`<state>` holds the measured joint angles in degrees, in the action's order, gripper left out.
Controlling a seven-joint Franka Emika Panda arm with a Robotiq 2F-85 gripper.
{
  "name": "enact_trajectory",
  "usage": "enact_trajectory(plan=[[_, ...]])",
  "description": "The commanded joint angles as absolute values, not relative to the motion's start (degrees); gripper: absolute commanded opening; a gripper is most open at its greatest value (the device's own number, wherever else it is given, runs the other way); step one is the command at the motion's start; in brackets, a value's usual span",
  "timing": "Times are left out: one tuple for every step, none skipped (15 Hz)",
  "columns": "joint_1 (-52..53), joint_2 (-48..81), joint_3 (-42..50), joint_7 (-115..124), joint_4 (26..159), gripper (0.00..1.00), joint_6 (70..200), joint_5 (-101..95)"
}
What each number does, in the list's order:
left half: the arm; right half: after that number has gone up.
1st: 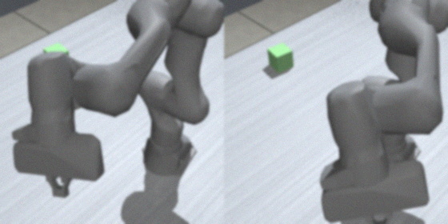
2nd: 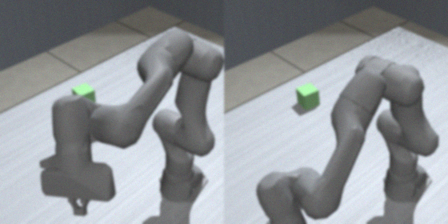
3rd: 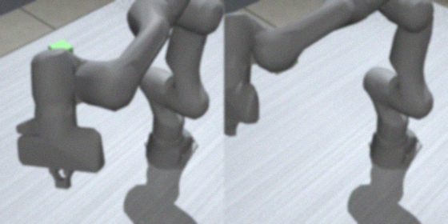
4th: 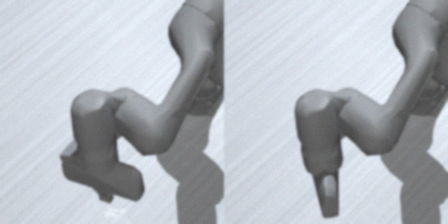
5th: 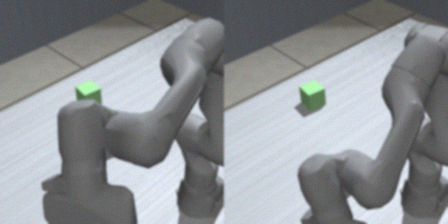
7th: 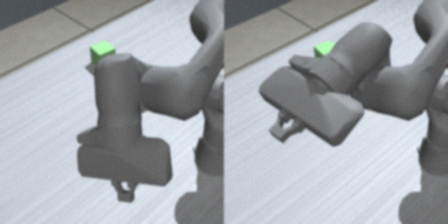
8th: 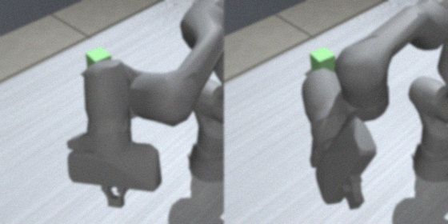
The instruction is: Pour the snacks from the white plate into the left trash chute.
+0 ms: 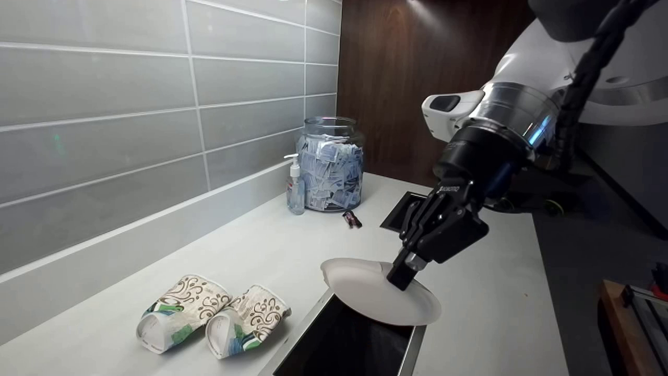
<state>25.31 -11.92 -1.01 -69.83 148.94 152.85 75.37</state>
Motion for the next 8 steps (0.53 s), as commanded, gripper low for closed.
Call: enact_trajectory(plan=[[25.59,-13.51,-0.47,-72.46,150.44,0.01,151.38,77.96],[25.59,-13.49,-0.52,-72.52,150.44,0.01,151.47,78.01],[25.59,-13.48,-0.46,-72.78,150.40,0.01,151.26,78.18],[25.56,-13.61,-0.11,-73.58,150.33,0.01,149.96,78.51],[25.48,-13.83,0.41,-74.97,150.22,0.01,148.03,78.98],[25.42,-13.96,0.60,-75.61,150.27,0.01,147.27,79.54],[20.68,-14.27,-3.36,-76.88,150.23,0.01,144.61,80.50],[19.99,-14.35,-3.61,-77.56,150.24,0.01,143.31,80.83]])
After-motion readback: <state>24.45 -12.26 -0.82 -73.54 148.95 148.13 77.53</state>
